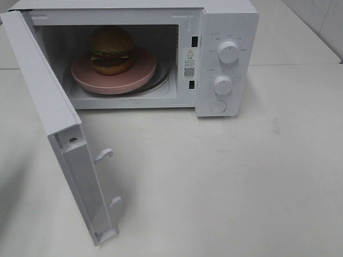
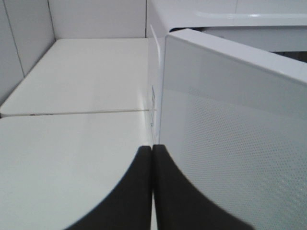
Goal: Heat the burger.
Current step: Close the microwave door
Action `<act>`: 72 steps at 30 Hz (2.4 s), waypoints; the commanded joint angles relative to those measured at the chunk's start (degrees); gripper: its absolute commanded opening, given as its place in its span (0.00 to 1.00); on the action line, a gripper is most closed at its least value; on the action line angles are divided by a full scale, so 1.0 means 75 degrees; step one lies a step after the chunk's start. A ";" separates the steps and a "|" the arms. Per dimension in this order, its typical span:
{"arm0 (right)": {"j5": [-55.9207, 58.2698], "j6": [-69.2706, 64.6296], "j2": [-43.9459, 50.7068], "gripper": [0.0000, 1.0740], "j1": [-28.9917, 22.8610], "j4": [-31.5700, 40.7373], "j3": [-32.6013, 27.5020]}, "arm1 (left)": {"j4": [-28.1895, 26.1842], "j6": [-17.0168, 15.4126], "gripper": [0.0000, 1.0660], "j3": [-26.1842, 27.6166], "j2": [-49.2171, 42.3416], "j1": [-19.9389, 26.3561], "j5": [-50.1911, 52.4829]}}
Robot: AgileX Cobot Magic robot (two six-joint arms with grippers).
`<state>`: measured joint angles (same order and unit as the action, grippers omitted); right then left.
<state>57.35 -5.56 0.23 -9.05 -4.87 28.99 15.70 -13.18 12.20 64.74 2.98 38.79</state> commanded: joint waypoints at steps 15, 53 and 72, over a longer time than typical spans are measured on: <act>-0.0046 0.0008 0.0206 0.70 0.0069 0.0000 -0.0015 | -0.0306 0.0359 0.00 0.0344 0.2429 -0.1620 0.1581; -0.0046 0.0015 0.0206 0.70 0.0069 0.0000 -0.0015 | -0.4393 0.2406 0.00 0.5409 0.5447 -0.5355 -0.0489; -0.0046 0.0015 0.0206 0.70 0.0069 0.0000 -0.0015 | -0.5508 0.3697 0.00 0.7708 0.6662 -0.5355 -0.1574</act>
<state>57.30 -5.73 0.23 -9.05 -4.87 28.99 -22.00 13.52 67.09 113.85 -39.02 18.96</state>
